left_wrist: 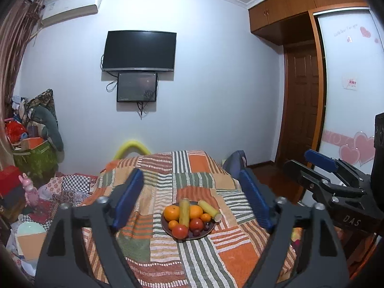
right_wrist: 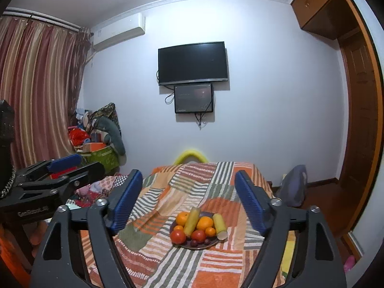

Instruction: Organize fruits

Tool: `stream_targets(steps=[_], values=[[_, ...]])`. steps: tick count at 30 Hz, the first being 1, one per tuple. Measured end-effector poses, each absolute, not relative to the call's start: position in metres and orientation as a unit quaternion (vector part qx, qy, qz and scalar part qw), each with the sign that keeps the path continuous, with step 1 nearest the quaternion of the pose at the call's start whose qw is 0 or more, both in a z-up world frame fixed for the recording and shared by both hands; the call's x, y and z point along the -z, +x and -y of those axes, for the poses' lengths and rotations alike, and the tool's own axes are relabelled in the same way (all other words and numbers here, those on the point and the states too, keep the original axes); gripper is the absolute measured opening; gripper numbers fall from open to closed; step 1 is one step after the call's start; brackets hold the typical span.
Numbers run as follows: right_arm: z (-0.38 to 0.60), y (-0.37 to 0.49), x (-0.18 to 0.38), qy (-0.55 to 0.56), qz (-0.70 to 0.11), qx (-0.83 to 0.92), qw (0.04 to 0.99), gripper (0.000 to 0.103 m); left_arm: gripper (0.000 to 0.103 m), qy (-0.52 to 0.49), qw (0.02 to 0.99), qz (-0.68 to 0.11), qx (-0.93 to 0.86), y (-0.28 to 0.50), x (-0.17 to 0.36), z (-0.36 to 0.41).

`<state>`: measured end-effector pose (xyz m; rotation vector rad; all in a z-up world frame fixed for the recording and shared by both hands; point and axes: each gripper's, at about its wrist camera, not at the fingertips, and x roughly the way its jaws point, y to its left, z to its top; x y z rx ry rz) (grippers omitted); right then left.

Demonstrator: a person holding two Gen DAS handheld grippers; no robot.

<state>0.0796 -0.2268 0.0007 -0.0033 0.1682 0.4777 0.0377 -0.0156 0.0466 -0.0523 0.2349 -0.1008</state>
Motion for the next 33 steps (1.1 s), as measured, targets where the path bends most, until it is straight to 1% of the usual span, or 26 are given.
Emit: stream_targets(steps=[1, 3, 5, 8, 10, 11, 33], values=[[0.226, 0.079, -0.001, -0.002, -0.08, -0.234, 0.969, 0.083, 0.091, -0.025, 0.992, -0.113, 0.047, 0.035, -0.047, 0.015], [0.227, 0.075, -0.001, -0.002, -0.077, -0.229, 0.97, 0.085, 0.096, -0.022, 0.993, -0.105, 0.039, 0.031, -0.048, 0.015], [0.227, 0.071, -0.002, -0.004, -0.074, -0.226, 0.971, 0.087, 0.099, -0.022, 0.994, -0.099, 0.033, 0.029, -0.048, 0.013], [0.228, 0.067, 0.0, -0.004, -0.069, -0.221, 0.973, 0.094, 0.101, -0.024, 0.995, -0.098, 0.026, 0.028, -0.047, 0.01], [0.228, 0.065, 0.0, -0.004, -0.065, -0.217, 0.974, 0.102, 0.102, -0.025, 0.995, -0.098, 0.022, 0.027, -0.047, 0.009], [0.23, 0.063, 0.001, -0.004, -0.062, -0.214, 0.975, 0.103, 0.102, -0.026, 0.995, -0.099, 0.021, 0.027, -0.046, 0.008], [0.23, 0.059, 0.001, -0.002, -0.063, -0.202, 0.977, 0.103, 0.103, -0.023, 0.995, -0.098, 0.025, 0.023, -0.044, 0.011]])
